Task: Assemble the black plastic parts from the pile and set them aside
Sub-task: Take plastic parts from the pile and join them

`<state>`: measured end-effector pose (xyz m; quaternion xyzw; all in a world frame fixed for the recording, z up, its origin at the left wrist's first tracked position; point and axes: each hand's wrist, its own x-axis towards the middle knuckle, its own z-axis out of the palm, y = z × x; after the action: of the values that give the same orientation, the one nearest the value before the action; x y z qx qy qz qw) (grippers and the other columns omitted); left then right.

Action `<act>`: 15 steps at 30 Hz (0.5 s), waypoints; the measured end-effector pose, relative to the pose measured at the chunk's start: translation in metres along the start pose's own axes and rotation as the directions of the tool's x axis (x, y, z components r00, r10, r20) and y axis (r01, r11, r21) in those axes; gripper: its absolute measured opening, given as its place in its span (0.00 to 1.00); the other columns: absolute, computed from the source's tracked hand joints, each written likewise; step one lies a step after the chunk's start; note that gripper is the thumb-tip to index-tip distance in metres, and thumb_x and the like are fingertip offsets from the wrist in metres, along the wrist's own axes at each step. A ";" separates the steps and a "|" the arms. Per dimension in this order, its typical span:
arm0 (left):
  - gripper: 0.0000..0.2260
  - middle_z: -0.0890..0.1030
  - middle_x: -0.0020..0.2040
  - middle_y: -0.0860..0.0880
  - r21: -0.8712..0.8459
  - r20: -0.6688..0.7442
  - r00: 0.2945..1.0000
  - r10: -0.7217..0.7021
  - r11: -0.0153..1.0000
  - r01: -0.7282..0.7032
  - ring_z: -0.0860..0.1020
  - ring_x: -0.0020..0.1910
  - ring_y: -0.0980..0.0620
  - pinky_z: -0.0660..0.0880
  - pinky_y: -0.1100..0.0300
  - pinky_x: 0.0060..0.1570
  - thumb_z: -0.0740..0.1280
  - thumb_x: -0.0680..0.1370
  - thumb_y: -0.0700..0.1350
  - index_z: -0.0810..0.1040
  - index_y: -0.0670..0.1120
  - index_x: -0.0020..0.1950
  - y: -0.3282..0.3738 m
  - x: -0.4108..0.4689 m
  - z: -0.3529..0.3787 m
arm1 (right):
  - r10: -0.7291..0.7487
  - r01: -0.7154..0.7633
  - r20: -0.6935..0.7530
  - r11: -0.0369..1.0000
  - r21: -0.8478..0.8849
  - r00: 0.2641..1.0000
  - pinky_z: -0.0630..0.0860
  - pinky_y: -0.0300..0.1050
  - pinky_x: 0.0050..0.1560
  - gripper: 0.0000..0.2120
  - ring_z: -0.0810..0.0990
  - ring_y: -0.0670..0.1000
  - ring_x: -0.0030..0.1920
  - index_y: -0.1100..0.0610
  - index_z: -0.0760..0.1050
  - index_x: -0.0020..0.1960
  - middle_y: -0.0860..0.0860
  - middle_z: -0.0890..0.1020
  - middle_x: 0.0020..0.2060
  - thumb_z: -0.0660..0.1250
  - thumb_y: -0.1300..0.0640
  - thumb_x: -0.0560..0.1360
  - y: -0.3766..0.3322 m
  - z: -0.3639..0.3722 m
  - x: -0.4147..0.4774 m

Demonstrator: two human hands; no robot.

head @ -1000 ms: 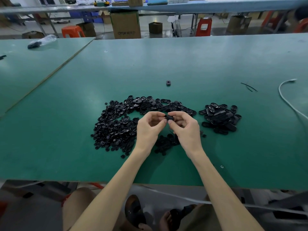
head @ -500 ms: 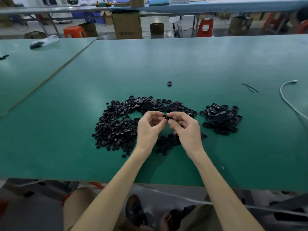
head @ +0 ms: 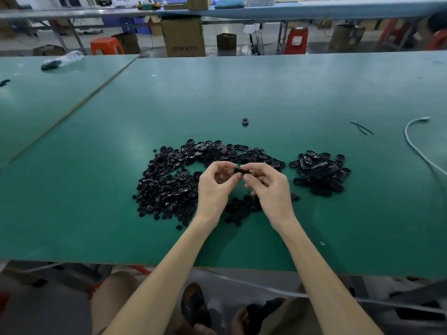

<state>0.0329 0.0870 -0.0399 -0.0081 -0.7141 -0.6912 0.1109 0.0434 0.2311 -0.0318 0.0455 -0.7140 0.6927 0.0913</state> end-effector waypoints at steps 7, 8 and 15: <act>0.08 0.86 0.50 0.47 -0.035 0.054 0.998 -0.040 0.998 0.042 0.84 0.48 0.50 0.82 0.53 0.51 0.77 0.77 0.43 0.83 0.44 0.54 0.001 0.000 0.000 | -0.017 0.017 -0.011 1.000 0.022 1.000 0.78 0.39 0.39 0.12 0.83 0.46 0.40 0.49 0.86 0.53 0.47 0.86 0.41 0.70 0.66 0.80 0.002 -0.001 0.001; 0.08 0.86 0.49 0.46 -0.030 0.053 0.998 -0.046 0.998 0.048 0.84 0.48 0.50 0.82 0.52 0.52 0.77 0.76 0.44 0.83 0.44 0.53 0.001 0.000 0.001 | -0.019 0.019 -0.012 1.000 0.022 1.000 0.78 0.39 0.39 0.13 0.83 0.46 0.40 0.49 0.86 0.52 0.47 0.86 0.41 0.70 0.66 0.80 0.002 -0.001 0.002; 0.08 0.85 0.49 0.45 -0.083 0.021 0.999 -0.027 0.996 0.028 0.83 0.48 0.53 0.80 0.59 0.50 0.76 0.77 0.40 0.79 0.44 0.52 0.002 0.000 0.001 | -0.062 0.059 -0.038 0.997 -0.056 0.997 0.81 0.45 0.45 0.16 0.83 0.51 0.46 0.44 0.86 0.53 0.50 0.81 0.54 0.70 0.65 0.81 0.004 0.001 0.003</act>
<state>0.0332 0.0886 -0.0384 -0.0097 -0.6859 -0.7216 0.0939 0.0393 0.2306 -0.0349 0.0509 -0.7291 0.6705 0.1275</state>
